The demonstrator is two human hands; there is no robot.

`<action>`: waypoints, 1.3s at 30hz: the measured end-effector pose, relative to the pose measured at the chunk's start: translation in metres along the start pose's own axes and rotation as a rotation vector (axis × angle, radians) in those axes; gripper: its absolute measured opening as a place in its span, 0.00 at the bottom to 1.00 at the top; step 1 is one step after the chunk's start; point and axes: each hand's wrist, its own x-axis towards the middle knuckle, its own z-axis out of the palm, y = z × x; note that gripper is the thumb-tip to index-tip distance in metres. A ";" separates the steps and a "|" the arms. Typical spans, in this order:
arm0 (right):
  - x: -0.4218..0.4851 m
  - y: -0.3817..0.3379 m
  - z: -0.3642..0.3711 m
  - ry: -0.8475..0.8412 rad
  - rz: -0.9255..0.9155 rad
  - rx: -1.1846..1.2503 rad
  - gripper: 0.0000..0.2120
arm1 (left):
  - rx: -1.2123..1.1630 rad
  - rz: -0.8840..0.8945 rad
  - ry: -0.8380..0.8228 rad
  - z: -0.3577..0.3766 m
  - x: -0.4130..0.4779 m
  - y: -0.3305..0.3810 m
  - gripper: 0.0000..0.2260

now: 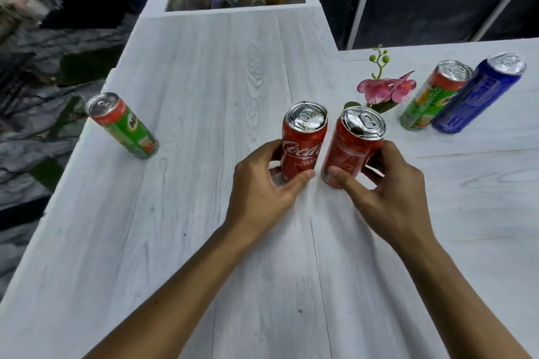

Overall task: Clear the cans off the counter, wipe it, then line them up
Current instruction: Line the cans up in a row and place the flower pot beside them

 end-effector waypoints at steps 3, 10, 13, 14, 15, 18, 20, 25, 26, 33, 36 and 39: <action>0.001 -0.021 0.021 -0.008 -0.032 0.020 0.34 | 0.014 -0.005 0.030 -0.026 0.001 -0.008 0.27; 0.003 -0.065 0.085 -0.040 -0.092 0.079 0.33 | 0.099 -0.054 0.126 -0.094 0.005 -0.033 0.27; 0.006 -0.081 0.113 -0.043 -0.101 0.077 0.33 | 0.119 -0.077 0.174 -0.119 0.011 -0.042 0.28; 0.006 -0.085 0.120 -0.043 -0.101 0.080 0.33 | 0.125 -0.084 0.187 -0.125 0.012 -0.045 0.28; 0.007 -0.089 0.129 -0.043 -0.101 0.085 0.32 | 0.133 -0.089 0.200 -0.132 0.013 -0.049 0.28; 0.009 -0.102 0.153 -0.043 -0.107 0.102 0.31 | 0.157 -0.099 0.232 -0.150 0.016 -0.059 0.27; 0.010 -0.110 0.166 -0.044 -0.112 0.110 0.31 | 0.170 -0.103 0.244 -0.160 0.019 -0.064 0.26; 0.018 -0.123 0.193 -0.042 -0.116 0.120 0.31 | 0.145 -0.142 0.277 -0.174 0.027 -0.075 0.26; 0.020 -0.124 0.197 -0.037 -0.114 0.118 0.31 | 0.152 -0.146 0.284 -0.176 0.029 -0.076 0.27; 0.029 -0.125 0.219 -0.026 -0.097 0.110 0.32 | 0.164 -0.173 0.299 -0.176 0.037 -0.089 0.27; 0.031 -0.124 0.224 -0.031 -0.098 0.108 0.31 | 0.172 -0.167 0.314 -0.176 0.039 -0.094 0.26; 0.033 -0.125 0.228 -0.043 -0.097 0.099 0.31 | 0.177 -0.173 0.328 -0.176 0.040 -0.099 0.26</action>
